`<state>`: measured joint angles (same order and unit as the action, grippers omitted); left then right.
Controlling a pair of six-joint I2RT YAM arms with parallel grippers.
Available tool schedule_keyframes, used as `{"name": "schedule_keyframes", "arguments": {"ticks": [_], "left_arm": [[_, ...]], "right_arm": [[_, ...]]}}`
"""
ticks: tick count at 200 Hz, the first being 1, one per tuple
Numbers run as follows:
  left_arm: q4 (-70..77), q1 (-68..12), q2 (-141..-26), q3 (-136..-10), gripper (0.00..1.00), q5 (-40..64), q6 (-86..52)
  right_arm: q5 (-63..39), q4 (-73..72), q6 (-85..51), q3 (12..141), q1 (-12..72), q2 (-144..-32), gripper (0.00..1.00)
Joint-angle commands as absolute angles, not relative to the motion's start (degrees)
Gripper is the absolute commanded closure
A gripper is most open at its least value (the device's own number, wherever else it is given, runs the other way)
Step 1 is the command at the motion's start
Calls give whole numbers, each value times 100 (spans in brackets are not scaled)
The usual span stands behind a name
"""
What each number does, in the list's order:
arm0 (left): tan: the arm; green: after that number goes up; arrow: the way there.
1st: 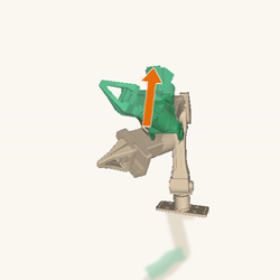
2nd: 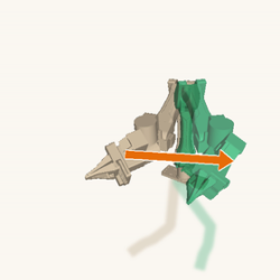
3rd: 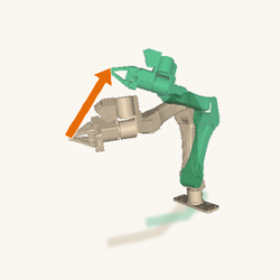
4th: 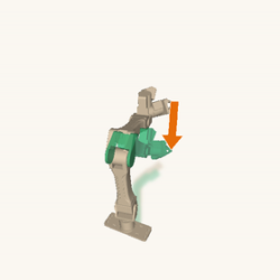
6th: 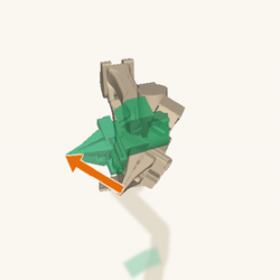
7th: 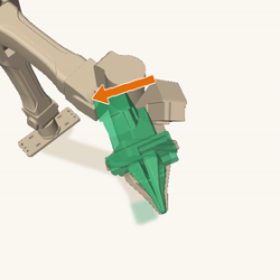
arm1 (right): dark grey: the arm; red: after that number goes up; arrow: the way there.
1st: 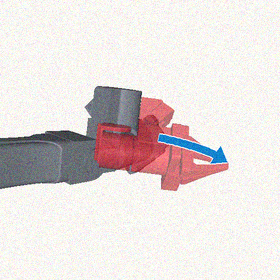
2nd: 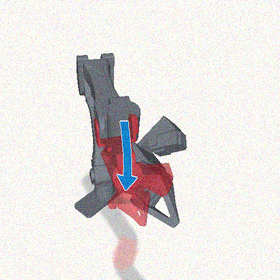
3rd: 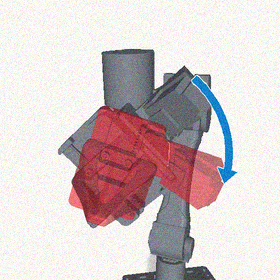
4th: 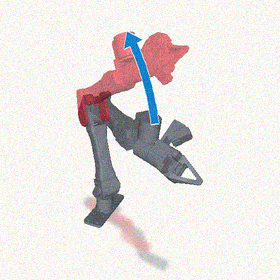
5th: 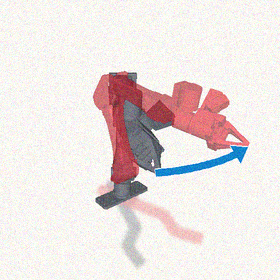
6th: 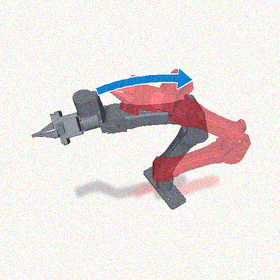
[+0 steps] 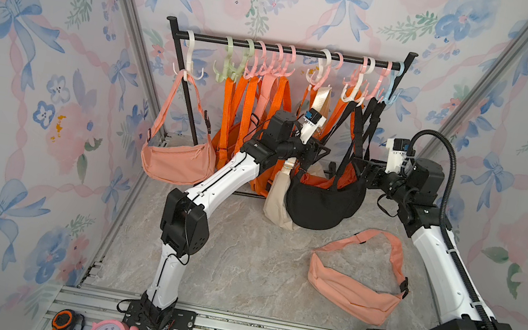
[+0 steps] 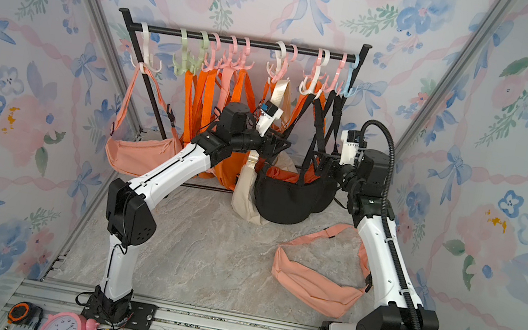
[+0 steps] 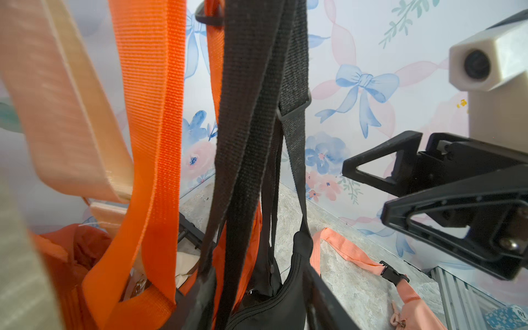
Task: Take the bag off the hook
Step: Pick up the bag from the hook.
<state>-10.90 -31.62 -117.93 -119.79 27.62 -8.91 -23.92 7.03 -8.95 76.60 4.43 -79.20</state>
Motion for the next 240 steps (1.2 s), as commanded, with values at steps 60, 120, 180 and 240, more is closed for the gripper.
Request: {"name": "schedule_keyframes", "arguments": {"ticks": [60, 120, 180, 240], "left_arm": [[-1114, -3076, -11437, -11906, 32, 2349, -510], [-1405, -3078, -12463, -13105, 35, 2783, -767], [-1428, -3086, -13195, -13848, 64, 3067, -1068], [-1424, -3094, -13031, -13749, 94, 2851, -986]], "right_arm": [[-2602, 713, -969, 7866, 332, -7998, 22], [-2671, 690, -1000, 7840, 329, -7983, 21], [-2760, 682, -1062, 7931, 324, -8078, 21], [-3181, 500, -1235, 8217, -10, -8510, 26]]}}
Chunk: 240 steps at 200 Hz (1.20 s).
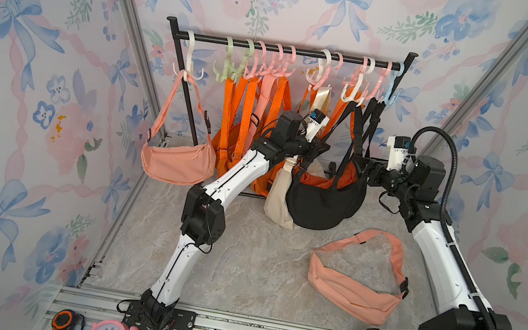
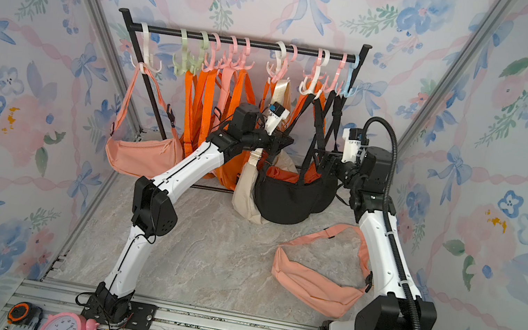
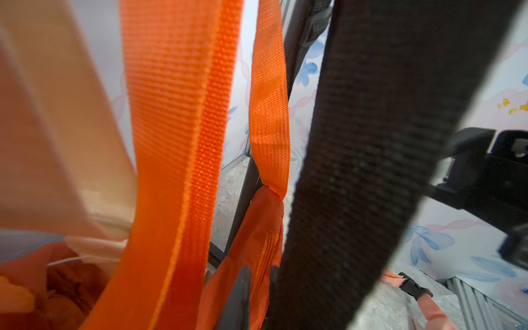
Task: Take the bag off the hook
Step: Pick up the bag from the hook.
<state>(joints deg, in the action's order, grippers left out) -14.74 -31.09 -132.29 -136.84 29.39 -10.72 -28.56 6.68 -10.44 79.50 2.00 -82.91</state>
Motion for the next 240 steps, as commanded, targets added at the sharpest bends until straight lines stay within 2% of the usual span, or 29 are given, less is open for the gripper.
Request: {"name": "schedule_keyframes", "arguments": {"ticks": [1, 12, 103, 111, 130, 166, 193, 240], "left_arm": [[-1424, -3094, -13024, -13747, 95, 2845, -985], [-1430, -3094, -12978, -13714, 100, 2822, -978], [-1425, -3120, -12553, -13518, 100, 2857, -1028], [-1429, -3133, -12542, -13511, 100, 2878, -1044], [-1426, -3146, -12500, -13492, 100, 2900, -1080], [-1424, -3206, -12469, -13447, 100, 2894, -1082], [-1425, -3251, -12505, -13421, 100, 2850, -1072], [-1429, -3370, -12577, -13395, 100, 2668, -1099]], "right_arm": [[-3190, 483, -1242, 8222, -14, -8518, 26], [-3320, 369, -1266, 8283, -84, -8621, 26], [-4346, 485, -1332, 9573, -166, -9972, 28], [-4349, 555, -1350, 9712, -167, -10099, 32], [-4258, 662, -1463, 9894, -191, -10272, 54], [-4371, 223, -1749, 9621, -207, -10181, 76], [-4363, 48, -1859, 9399, -202, -10036, 100], [-4356, -113, -1985, 9147, -190, -9715, 100]]}}
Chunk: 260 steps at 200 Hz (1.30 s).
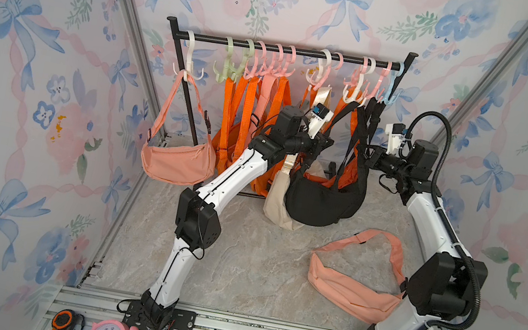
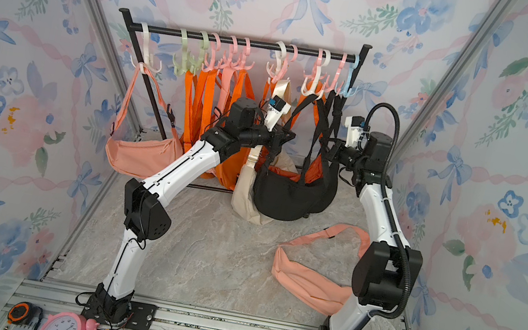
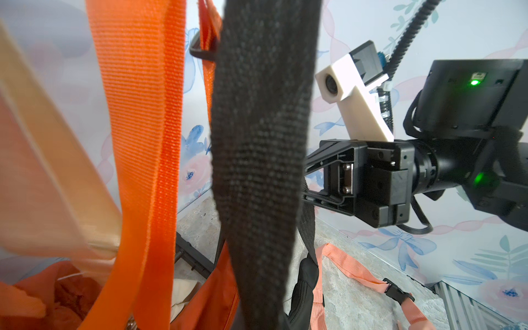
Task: Take the bag off the hook
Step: Pick up the bag from the hook.
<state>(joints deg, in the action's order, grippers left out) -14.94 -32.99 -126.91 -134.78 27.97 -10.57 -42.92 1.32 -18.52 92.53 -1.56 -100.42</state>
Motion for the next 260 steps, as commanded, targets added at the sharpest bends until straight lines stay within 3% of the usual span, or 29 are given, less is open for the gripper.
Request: {"name": "schedule_keyframes", "arguments": {"ticks": [1, 157, 260], "left_arm": [[-1426, -3368, -12577, -13395, 100, 2661, -1099], [-1660, -3376, -12969, -14587, 100, 2371, -1415], [-1657, -3628, -12019, -13741, 100, 2029, -924]], "right_arm": [[-4353, -114, -1986, 9153, -187, -9709, 100], [-4164, 139, -2108, 9851, -10, -9413, 100], [-3729, 692, -1868, 9816, 231, -8627, 100]]}}
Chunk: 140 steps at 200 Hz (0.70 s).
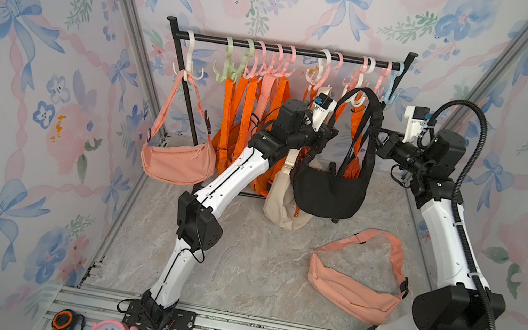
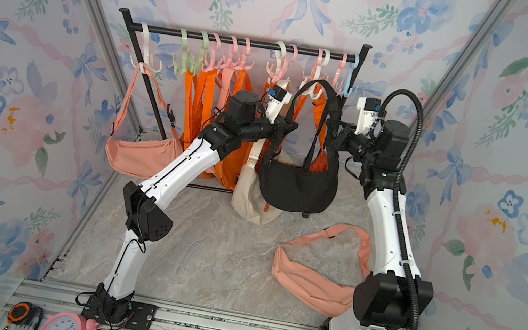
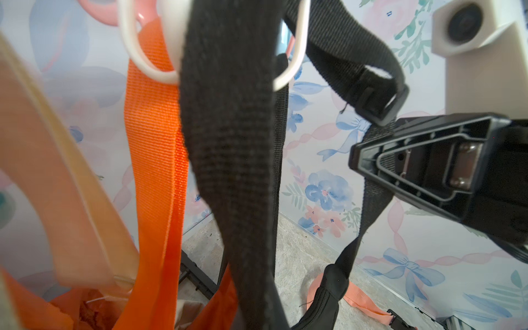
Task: Take the bag off the hook
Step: Pick up the bag from the hook.
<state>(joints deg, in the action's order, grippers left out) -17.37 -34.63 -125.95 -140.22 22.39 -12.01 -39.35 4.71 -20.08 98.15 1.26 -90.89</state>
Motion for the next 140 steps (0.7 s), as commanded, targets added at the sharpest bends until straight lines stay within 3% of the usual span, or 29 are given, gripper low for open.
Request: {"name": "schedule_keyframes", "arguments": {"ticks": [1, 79, 140], "left_arm": [[-1655, -3642, -12008, -13726, 100, 2025, -919], [-1646, -4321, -11041, -12762, 100, 1305, -500], [-931, -4897, -10150, -11250, 100, 511, -434]], "right_arm": [[-3719, 697, -1866, 9803, 234, -8612, 100], [-3155, 1243, -1794, 9012, 324, -7348, 100], [-2154, 1946, -1728, 8334, 331, -5990, 100]]}}
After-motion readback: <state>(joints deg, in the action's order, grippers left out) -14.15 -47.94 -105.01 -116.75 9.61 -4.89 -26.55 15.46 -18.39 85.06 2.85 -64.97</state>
